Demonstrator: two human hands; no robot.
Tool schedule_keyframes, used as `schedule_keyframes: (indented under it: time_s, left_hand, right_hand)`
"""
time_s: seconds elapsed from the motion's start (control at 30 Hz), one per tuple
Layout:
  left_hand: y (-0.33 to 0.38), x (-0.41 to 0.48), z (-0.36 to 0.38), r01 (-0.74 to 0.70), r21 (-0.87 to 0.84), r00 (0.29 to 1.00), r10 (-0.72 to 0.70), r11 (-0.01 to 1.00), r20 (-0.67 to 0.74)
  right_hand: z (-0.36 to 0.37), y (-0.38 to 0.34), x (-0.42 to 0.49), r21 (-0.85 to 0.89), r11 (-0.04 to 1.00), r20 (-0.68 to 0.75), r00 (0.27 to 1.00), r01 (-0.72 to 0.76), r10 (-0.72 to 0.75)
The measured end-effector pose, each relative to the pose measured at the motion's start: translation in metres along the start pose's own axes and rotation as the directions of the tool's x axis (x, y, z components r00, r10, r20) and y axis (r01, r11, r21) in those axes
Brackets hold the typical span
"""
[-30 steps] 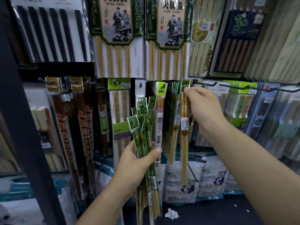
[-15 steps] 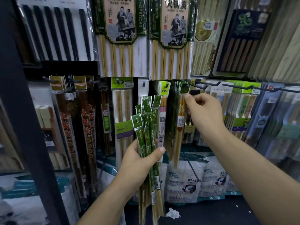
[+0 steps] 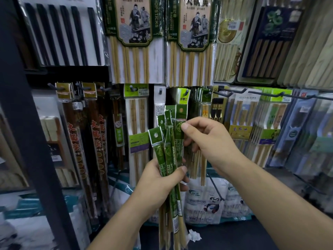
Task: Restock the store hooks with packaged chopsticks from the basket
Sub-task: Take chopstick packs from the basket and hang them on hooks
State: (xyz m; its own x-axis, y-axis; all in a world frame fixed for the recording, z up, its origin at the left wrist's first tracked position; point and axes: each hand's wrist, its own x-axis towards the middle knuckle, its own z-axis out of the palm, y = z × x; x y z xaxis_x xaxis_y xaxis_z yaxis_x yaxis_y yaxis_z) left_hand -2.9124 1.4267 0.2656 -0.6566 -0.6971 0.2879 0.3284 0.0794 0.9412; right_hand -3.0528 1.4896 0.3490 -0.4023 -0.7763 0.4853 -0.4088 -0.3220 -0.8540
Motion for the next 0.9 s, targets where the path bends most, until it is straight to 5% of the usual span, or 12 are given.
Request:
schedule_keyframes:
  time_s: [0.27, 0.37, 0.53, 0.63, 0.9]
  left_hand:
    - [-0.002, 0.0, 0.0, 0.01, -0.099, 1.0, -0.013, 0.995, -0.027]
    - [-0.003, 0.001, -0.001, 0.008, -0.129, 1.0, -0.009, 0.992, -0.008]
    - [0.0, 0.002, -0.004, -0.057, 0.065, 0.996, 0.062, 0.996, -0.068]
    - [0.001, 0.002, -0.005, -0.026, 0.002, 0.996, 0.026, 1.0, -0.085]
    - [-0.002, 0.002, -0.012, -0.014, 0.088, 0.997, 0.021, 0.996, -0.081]
  right_hand:
    - [-0.002, 0.0, 0.003, 0.145, 0.985, -0.058, 0.993, -0.093, 0.103]
    - [-0.003, 0.001, 0.003, 0.092, 0.995, -0.062, 0.997, -0.034, 0.04]
    - [-0.017, -0.007, 0.014, 0.062, 0.998, -0.22, 0.976, 0.014, 0.0]
    - [-0.025, -0.007, 0.025, -0.041, 0.999, -0.302, 0.953, 0.019, -0.031]
    - [-0.029, -0.005, 0.039, -0.147, 0.989, -0.327, 0.945, -0.031, -0.019]
